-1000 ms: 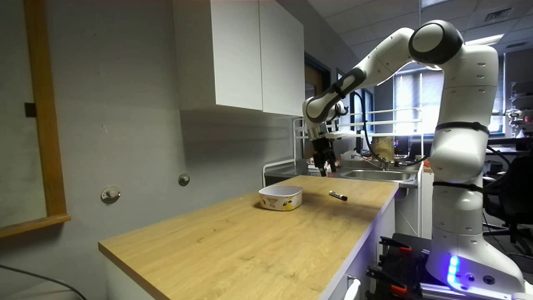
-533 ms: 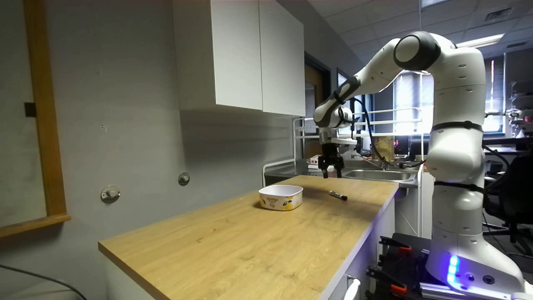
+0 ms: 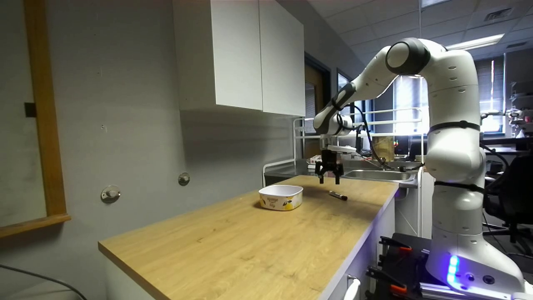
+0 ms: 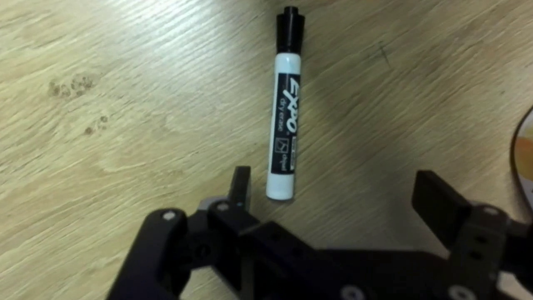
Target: Take the marker from the table and place in the white bowl
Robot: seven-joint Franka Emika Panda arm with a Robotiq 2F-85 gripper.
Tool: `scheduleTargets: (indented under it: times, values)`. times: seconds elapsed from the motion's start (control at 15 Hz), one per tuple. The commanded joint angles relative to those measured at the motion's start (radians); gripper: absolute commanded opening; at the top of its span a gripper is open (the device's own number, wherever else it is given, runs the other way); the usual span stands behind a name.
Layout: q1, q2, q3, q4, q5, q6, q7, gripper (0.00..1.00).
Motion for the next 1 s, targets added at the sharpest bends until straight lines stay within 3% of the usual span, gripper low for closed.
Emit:
scheduleTargets:
  times: [0.0, 0.33, 0.4, 0.53, 0.93]
  values:
    - [-0.006, 0.04, 0.001, -0.01, -0.011, 0.044, 0.056, 1.0]
    - [-0.009, 0.083, -0.001, -0.018, -0.023, 0.069, 0.088, 1.0]
    - [-0.007, 0.088, -0.001, -0.019, -0.026, 0.075, 0.094, 0.78]
    - [-0.005, 0.095, -0.001, -0.02, -0.037, 0.081, 0.104, 0.68]
    - [-0.001, 0.089, 0.001, -0.012, -0.063, 0.076, 0.131, 0.21]
